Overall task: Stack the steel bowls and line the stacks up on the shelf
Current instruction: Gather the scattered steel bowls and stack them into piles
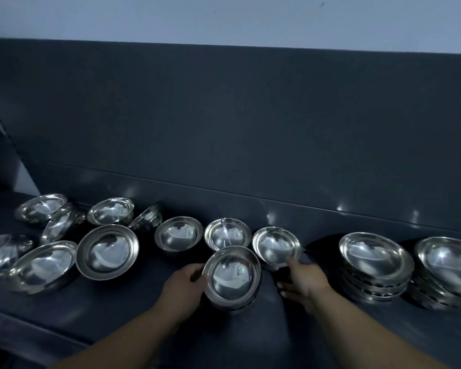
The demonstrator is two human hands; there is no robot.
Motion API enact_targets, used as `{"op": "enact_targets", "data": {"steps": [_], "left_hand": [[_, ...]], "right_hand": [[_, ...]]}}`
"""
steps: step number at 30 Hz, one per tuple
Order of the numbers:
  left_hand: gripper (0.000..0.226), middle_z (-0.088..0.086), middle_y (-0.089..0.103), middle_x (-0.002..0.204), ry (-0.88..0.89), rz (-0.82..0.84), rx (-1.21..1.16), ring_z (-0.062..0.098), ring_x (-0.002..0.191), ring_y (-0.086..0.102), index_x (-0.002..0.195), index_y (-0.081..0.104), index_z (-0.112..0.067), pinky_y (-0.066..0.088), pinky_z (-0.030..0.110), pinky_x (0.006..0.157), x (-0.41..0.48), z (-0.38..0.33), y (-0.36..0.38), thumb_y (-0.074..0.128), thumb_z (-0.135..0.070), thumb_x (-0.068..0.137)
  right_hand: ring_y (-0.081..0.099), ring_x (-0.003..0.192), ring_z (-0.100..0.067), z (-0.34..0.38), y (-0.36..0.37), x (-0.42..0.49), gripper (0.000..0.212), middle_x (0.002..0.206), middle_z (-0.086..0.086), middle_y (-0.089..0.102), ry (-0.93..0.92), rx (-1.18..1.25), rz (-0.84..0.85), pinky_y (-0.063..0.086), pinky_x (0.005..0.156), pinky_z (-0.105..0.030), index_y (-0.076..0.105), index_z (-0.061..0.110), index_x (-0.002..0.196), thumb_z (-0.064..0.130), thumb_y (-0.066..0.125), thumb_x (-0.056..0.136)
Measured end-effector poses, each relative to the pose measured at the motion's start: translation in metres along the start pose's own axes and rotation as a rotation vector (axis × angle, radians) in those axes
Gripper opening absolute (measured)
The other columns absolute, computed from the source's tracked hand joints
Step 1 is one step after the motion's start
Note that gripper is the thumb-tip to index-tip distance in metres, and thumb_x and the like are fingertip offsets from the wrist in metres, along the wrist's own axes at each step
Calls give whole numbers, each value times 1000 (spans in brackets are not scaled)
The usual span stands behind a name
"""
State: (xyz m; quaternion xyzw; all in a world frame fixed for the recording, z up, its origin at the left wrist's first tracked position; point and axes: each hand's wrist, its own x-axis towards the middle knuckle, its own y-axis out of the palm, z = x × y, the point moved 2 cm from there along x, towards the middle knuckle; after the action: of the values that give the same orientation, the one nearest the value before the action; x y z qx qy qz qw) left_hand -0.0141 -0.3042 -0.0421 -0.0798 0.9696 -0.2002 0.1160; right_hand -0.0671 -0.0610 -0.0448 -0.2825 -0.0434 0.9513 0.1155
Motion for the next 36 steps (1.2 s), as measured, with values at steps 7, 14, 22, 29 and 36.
{"op": "enact_targets", "data": {"steps": [7,14,22,29,36], "left_hand": [[10,-6,68,94,-76,18,-159,10,78,65,97,60,-27,51,21,51,-3,2,6,59,-19,92],[15,3,67,105,-162,85,-269,14,88,63,106,62,-19,53,25,57,5,0,11,61,-23,91],[36,18,63,98,-297,-134,-355,31,87,64,92,58,-4,58,43,81,39,19,-23,54,-40,93],[62,17,68,99,-293,-182,-407,29,76,70,116,55,-2,60,39,69,69,28,-37,57,-52,79],[20,12,62,100,-385,-104,-635,22,79,63,111,56,-6,57,21,51,77,21,-36,51,-18,96]], "right_hand": [[67,69,-29,3,-5,-1,23,86,-20,70,-92,103,-23,55,59,-33,61,3,99,23,52,93],[60,53,-24,50,0,-40,23,69,-13,68,-402,16,-18,50,53,-32,66,10,79,28,55,87],[70,73,-21,43,25,-64,23,66,2,71,-476,-416,-29,59,77,-38,69,15,73,37,63,75],[61,68,-3,37,25,-70,18,71,11,67,-512,-521,-137,48,61,-16,67,20,80,37,63,80],[62,81,-9,21,22,-71,28,80,14,67,-454,-516,-196,44,73,-24,66,24,85,51,63,81]]}}
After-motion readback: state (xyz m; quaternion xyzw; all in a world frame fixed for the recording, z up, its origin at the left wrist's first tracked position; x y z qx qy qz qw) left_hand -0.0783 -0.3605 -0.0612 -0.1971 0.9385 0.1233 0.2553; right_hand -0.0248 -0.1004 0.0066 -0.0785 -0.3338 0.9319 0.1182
